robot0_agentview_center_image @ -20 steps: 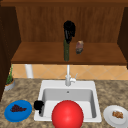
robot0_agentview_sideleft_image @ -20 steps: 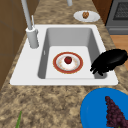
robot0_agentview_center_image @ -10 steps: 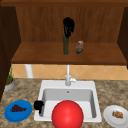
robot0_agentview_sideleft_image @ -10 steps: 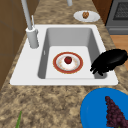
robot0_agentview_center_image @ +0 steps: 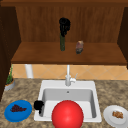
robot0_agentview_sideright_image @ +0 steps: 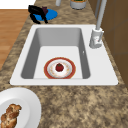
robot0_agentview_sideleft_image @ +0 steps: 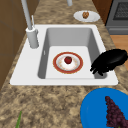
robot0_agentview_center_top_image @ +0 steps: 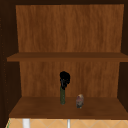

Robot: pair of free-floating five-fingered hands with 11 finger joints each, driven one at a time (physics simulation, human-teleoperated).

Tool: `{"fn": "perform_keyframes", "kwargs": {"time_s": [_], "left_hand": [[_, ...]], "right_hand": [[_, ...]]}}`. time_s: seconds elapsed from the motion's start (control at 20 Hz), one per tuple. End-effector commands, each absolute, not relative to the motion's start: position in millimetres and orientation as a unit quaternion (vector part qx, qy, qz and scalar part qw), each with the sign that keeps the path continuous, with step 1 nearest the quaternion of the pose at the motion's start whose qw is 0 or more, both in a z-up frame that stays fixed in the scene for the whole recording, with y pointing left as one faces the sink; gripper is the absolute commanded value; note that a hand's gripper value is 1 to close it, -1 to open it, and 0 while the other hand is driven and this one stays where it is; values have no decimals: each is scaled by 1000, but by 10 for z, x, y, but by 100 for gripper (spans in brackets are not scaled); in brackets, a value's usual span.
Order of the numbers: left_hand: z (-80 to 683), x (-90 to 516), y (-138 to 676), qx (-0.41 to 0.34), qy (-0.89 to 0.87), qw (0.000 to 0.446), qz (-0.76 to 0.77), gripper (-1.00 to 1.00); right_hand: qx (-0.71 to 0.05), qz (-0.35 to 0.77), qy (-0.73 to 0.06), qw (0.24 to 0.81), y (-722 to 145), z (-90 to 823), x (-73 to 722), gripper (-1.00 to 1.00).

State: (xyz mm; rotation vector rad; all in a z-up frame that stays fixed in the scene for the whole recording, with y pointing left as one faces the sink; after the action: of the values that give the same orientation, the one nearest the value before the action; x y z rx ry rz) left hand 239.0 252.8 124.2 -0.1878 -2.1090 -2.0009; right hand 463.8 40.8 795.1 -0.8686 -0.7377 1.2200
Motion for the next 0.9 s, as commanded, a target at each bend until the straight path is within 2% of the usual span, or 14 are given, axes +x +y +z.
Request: {"fn": "perform_keyframes", "kwargs": {"time_s": [0.0, 0.3, 0.85], "left_hand": [[1242, 2390, 2528, -64, -719, 114, -682, 0], [1242, 2390, 2528, -64, -719, 114, -682, 0], [1242, 2390, 2528, -64, -719, 114, -682, 0]], "right_hand": [[-382, 545, -331, 669, 559, 7770, 4610, 100], [-347, 566, -289, 690, 786, 7847, 4818, 100], [-354, 559, -313, 681, 828, 7400, 4797, 100]]}}
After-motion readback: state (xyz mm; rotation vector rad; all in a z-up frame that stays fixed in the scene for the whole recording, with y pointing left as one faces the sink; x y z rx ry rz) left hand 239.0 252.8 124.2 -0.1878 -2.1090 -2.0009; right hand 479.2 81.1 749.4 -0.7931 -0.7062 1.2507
